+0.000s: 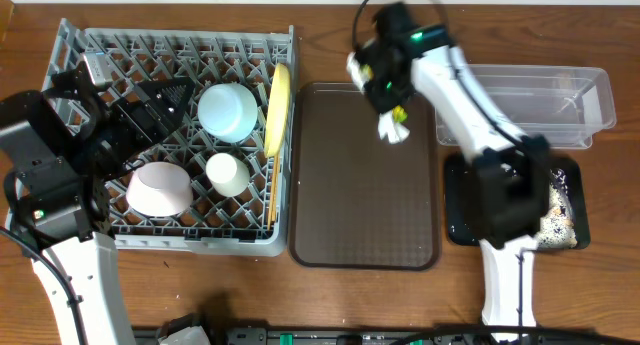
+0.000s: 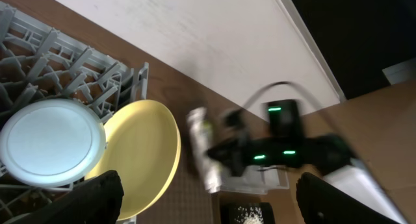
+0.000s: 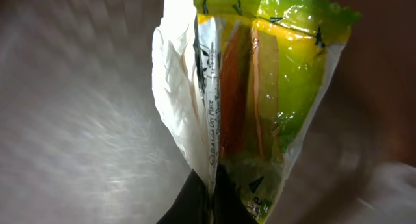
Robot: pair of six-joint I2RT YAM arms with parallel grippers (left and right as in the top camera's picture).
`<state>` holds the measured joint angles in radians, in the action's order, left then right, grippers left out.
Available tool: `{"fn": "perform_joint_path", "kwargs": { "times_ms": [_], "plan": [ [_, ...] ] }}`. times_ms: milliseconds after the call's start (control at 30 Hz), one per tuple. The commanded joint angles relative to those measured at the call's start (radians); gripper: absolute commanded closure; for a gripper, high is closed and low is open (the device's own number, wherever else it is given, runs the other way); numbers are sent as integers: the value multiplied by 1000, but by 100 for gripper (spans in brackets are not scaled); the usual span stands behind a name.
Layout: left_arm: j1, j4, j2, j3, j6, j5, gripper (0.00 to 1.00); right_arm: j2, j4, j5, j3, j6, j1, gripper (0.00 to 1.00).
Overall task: Sort waste into correct bins and load items into the dishwasher
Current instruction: 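Carry the snack bar and wrapper into the clear plastic bin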
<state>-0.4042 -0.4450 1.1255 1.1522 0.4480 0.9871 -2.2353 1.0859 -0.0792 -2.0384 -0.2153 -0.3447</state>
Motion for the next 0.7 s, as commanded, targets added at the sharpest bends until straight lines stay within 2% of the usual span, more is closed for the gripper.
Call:
{"fn": "perform_joint_path", "kwargs": {
  "times_ms": [0,167,267,367,533,667],
  "plan": [
    [-5,2,-2,9,-6,-6,12,150,10,1,-42,200,118,99],
    [-5,2,-2,9,-6,-6,12,214,79,-53,-42,496,325,99],
    [-5,2,-2,9,-6,-6,12,210,133,-167,-36,656,465,99],
    [-5,2,-2,9,-6,-6,12,208,167,-191,-4,828,564,99],
    [-5,2,-2,9,-6,-6,12,208,137,-188,113,1057,642,99],
    [-5,2,-2,9,-6,-6,12,208,26,-192,232,1122,638,99]
  ]
}}
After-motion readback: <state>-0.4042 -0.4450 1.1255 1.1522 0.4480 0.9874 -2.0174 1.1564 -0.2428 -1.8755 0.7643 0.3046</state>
